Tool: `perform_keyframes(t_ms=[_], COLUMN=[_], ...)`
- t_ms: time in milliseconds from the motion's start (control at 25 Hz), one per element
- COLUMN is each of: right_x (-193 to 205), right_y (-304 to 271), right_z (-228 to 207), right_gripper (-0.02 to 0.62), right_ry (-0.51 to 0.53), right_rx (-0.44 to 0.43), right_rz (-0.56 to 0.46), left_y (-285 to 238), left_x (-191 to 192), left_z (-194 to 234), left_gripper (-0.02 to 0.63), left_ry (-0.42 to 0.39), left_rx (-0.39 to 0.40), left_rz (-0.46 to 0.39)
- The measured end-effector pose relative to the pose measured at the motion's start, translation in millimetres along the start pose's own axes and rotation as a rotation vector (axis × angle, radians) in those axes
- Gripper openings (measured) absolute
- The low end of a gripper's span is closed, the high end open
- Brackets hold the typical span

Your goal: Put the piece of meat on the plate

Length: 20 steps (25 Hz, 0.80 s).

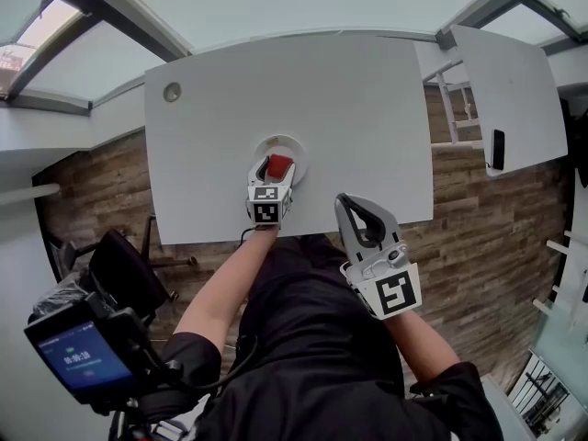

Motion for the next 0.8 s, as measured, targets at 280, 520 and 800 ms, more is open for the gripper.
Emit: perform_keyframes(t_ms=[280,520,800], right_x=[4,5,7], right_y=[-2,-7,-14], right_z=[1,-2,-3], right_gripper=[0.006,0.005,0.006], right_ry=[-0.015,-0.019,-0.015], right_rx=[0.0,0.001,-0.022], right_rz=[0.003,0.002,0.011], left_y=[-2,3,11], left_x=[-3,-7,-17], left_z=[0,-7,-12], left_gripper=[0.268,0.268,0.268], left_ry=[0.001,-0.02,-0.052], left_rx=[0.012,0.021,0.005], left_rz=[-0.007,-0.028,-0.081])
Point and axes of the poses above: the fingertips, and each gripper's own axes: y backward along the fingers, z to its left, x out of its underside, the point moved 2 cm from there along y, backward along the fingers, and after that the axes turned 8 degrees about z, right-handed, at the moved point
